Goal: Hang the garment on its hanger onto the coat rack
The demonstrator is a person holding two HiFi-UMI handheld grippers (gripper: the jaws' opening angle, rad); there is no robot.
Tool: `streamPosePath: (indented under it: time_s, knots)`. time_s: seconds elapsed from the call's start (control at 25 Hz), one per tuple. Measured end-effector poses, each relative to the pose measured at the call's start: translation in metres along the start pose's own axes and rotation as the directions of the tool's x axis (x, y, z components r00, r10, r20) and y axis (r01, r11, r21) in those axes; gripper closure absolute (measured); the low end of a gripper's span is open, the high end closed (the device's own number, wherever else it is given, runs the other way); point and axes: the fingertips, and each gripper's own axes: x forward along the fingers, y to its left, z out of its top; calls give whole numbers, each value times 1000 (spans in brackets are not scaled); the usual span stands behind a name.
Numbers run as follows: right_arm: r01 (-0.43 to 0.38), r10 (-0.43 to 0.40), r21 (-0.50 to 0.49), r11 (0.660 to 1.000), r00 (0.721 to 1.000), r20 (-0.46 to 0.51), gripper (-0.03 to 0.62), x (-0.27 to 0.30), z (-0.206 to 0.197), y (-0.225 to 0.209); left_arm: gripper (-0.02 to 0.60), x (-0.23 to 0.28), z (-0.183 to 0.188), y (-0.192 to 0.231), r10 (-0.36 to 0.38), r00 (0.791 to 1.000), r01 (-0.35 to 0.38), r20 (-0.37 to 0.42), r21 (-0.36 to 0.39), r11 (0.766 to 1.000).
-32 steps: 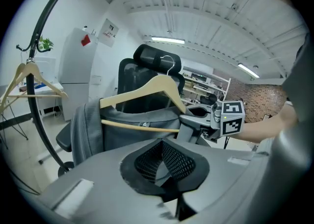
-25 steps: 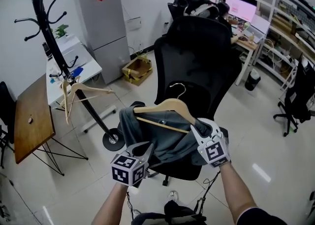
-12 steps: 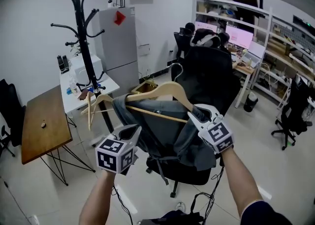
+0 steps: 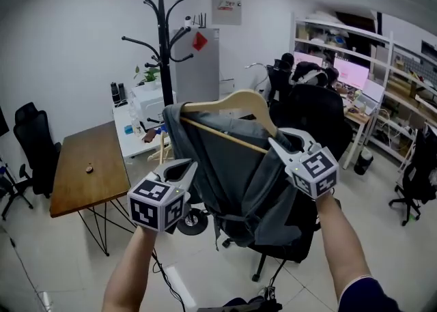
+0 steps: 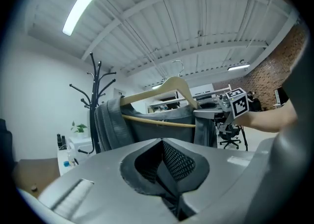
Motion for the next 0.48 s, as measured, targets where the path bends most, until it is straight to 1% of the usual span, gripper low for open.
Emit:
streamPosePath:
  time_s: [0.12,0.24,0.36,0.48]
  knots:
    - [-24,23,12,1000,998,61,485,6,32,20,575,-27,6,14,34,999,-35,10,14,999]
    - [-55,54,11,998,994,98,485,21,54,37,575,-51,16,33,93,995,-94,28,35,995]
    - [-89,88,5,996,990,107,485,37,63,52,575,-72,24,44,130,990,-132,48,36,991]
    - [-111,108,21,994,988,112,485,52,63,64,575,-92,23,54,164,986,-166,39,56,985]
